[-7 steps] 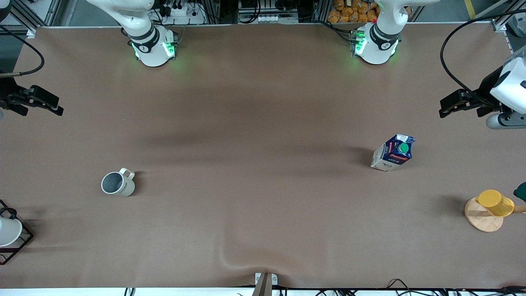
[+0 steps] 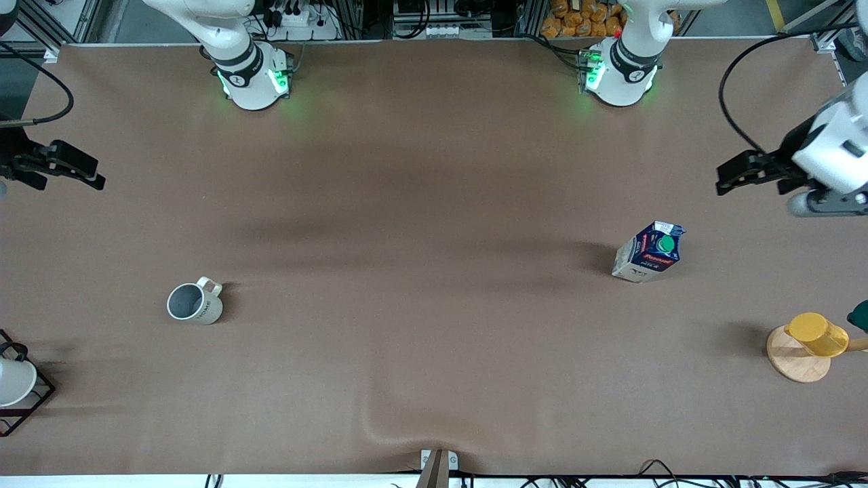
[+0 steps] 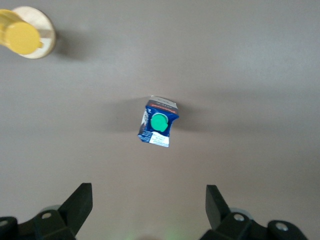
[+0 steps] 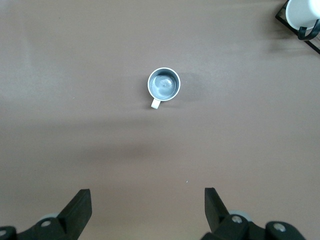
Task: Place milk next to cup
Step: 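Reach the left gripper down toward the milk carton, then grasp the milk carton with the left gripper while the right gripper reaches the mug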
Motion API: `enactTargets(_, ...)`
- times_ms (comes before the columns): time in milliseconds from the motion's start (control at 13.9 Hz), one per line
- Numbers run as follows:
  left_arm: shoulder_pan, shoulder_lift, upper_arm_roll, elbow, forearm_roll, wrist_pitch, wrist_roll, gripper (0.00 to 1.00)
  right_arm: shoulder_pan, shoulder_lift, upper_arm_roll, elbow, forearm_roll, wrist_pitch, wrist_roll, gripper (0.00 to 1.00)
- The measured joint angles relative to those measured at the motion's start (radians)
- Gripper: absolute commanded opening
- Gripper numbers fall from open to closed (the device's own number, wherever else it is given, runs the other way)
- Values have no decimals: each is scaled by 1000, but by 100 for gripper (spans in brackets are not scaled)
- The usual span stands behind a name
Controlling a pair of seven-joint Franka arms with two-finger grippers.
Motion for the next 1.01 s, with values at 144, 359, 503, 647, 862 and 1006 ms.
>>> enactTargets(144, -2, 6, -13, -109, 0, 133, 0, 100, 0, 3, 0, -3, 0, 0, 0, 100)
enactTargets(359, 1, 10, -13, -305, 19, 366, 10, 100, 0, 31, -1, -12, 0, 8, 0, 100)
enactTargets(503, 0, 13, -18, -416, 72, 496, 30, 100, 0, 76, -1, -16, 0, 34, 0, 100)
enactTargets(647, -2, 16, -32, -484, 93, 557, 32, 100, 2, 141, 1, -18, 0, 84, -2, 100)
enactTargets(862, -4, 20, -41, -522, 94, 569, 48, 100, 32, 239, 5, -20, 0, 192, -5, 100)
enactTargets(1006, 2, 29, -41, -527, 95, 573, 113, 100, 66, 303, 6, -21, -5, 259, -5, 100)
